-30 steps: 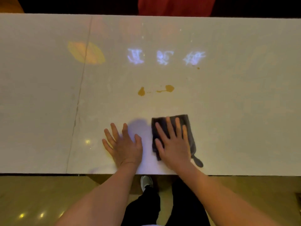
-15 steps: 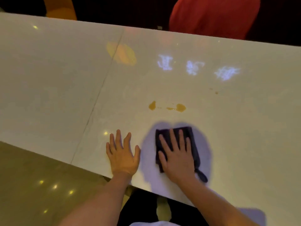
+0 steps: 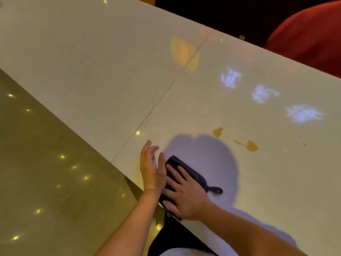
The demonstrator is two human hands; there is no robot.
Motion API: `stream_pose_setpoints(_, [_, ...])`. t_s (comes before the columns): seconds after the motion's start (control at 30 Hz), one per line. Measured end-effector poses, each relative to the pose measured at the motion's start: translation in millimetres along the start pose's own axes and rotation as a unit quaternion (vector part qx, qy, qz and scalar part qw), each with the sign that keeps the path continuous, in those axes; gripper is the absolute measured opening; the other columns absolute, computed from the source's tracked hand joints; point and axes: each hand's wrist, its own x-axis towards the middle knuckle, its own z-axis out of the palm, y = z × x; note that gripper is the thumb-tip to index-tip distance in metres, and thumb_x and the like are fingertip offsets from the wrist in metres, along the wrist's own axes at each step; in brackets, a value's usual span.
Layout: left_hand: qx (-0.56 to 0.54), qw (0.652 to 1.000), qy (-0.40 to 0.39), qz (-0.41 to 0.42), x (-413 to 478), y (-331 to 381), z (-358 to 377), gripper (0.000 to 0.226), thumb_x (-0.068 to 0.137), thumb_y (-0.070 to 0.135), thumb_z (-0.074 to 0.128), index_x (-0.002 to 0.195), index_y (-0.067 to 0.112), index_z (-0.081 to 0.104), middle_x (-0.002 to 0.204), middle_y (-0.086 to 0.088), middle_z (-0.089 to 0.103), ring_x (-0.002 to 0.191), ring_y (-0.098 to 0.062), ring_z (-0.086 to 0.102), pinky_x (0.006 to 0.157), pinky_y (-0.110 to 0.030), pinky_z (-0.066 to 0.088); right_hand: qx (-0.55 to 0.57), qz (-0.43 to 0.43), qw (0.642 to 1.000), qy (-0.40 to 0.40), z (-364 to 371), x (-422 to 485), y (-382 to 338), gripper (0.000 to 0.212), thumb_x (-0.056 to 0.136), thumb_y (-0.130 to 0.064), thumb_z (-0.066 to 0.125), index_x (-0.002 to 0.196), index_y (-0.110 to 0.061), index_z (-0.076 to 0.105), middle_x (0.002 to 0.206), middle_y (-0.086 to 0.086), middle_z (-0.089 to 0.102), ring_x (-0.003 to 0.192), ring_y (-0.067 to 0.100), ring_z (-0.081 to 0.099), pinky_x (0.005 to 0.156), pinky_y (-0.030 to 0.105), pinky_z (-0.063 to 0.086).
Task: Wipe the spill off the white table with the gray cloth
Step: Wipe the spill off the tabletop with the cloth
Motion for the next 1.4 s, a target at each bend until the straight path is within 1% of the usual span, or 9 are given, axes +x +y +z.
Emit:
stream_pose_setpoints(0.07, [0.109,0.994,0.002,0.005,15.3,-10.8,-11.9,0.043,0.093,0.054,0.043,0.122,0.029,0.061,0.149,-0.007,0.046,0.131,-0.017,0.046,0.106,-0.047,0.045,-0.032,-0.040,0.999,0.018,-28.8,43.4,38.6,0.054,0.101,-0.052,0.035,0.153,-0.037,0.037,0.166,0.002,0.027,0.155,0.034,0.011,0.124,0.053,0.005])
stream_pose_setpoints(0.27, [0.411,0.911,-0.040,0.011,31.6,-23.4,-13.1,0.060,0.092,0.042,0.049,0.141,0.008,0.050,0.159,-0.018,0.034,0.145,-0.041,0.031,0.110,-0.058,0.027,-0.010,0.281,0.956,0.087,-72.0,127.3,116.3,0.058,0.103,-0.056,0.019,0.159,-0.042,0.014,0.171,0.002,0.002,0.155,0.034,-0.010,0.124,0.052,-0.008])
stream_pose_setpoints(0.4, [0.434,0.895,-0.099,-0.022,33.8,-11.1,15.4,0.068,0.096,0.024,0.053,0.154,0.002,0.027,0.166,-0.019,0.013,0.153,-0.041,0.010,0.119,-0.059,0.016,-0.011,0.135,0.990,0.041,-49.8,95.7,90.2,0.055,0.105,-0.054,0.023,0.158,-0.042,0.019,0.170,0.002,0.013,0.156,0.035,-0.002,0.124,0.055,-0.005])
stream_pose_setpoints(0.5, [0.445,0.891,-0.086,-0.010,29.7,-11.3,21.3,0.065,0.091,0.016,0.060,0.149,-0.003,0.037,0.160,-0.027,0.024,0.148,-0.049,0.019,0.115,-0.066,0.021,-0.052,0.061,0.997,0.016,-84.0,103.4,158.7,0.053,0.104,-0.055,0.020,0.156,-0.047,0.022,0.170,-0.001,0.015,0.156,0.031,0.002,0.125,0.052,-0.001])
stream_pose_setpoints(0.67, [0.470,0.876,-0.113,-0.014,53.3,-5.5,44.2,0.072,0.093,0.039,0.047,0.154,0.006,0.029,0.163,-0.028,0.014,0.150,-0.051,0.007,0.113,-0.071,0.009,-0.033,0.352,0.929,0.111,-127.5,117.4,256.5,0.055,0.105,-0.056,0.019,0.158,-0.046,0.010,0.171,0.001,0.002,0.156,0.033,-0.004,0.125,0.051,-0.003])
stream_pose_setpoints(0.77, [0.471,0.875,-0.099,-0.054,56.0,2.4,61.4,0.074,0.093,0.041,0.047,0.155,0.007,0.025,0.163,-0.027,0.013,0.150,-0.050,0.004,0.113,-0.073,0.004,-0.020,0.298,0.950,0.091,-113.9,106.8,226.9,0.056,0.103,-0.057,0.013,0.159,-0.045,0.011,0.171,0.001,0.002,0.156,0.035,-0.007,0.124,0.053,-0.008])
stream_pose_setpoints(0.9, [0.463,0.881,-0.086,-0.055,55.6,0.3,62.7,0.077,0.087,0.048,0.036,0.153,0.008,0.029,0.163,-0.026,0.017,0.150,-0.049,0.006,0.113,-0.074,0.006,-0.045,0.072,0.996,-0.017,-90.9,50.5,194.7,0.052,0.105,-0.055,0.016,0.157,-0.048,0.015,0.170,-0.006,0.008,0.156,0.030,-0.004,0.124,0.049,-0.010])
stream_pose_setpoints(1.13, [0.472,0.879,-0.060,-0.044,56.0,-1.9,66.9,0.078,0.085,0.047,0.035,0.153,0.009,0.030,0.162,-0.025,0.020,0.150,-0.048,0.010,0.115,-0.072,0.006,-0.008,0.374,0.922,0.100,-132.4,80.1,269.9,0.053,0.106,-0.054,0.017,0.158,-0.047,0.010,0.171,0.000,0.001,0.156,0.034,-0.005,0.125,0.052,-0.003])
stream_pose_setpoints(1.4, [0.497,0.862,-0.074,-0.064,53.6,-1.3,63.5,0.073,0.094,0.043,0.041,0.156,0.014,0.015,0.165,-0.023,0.007,0.151,-0.046,0.000,0.117,-0.069,0.001,0.025,0.187,0.980,0.062,-39.5,2.5,99.7,0.051,0.107,-0.051,0.022,0.158,-0.043,0.022,0.169,0.000,0.016,0.156,0.034,0.003,0.125,0.055,0.002])
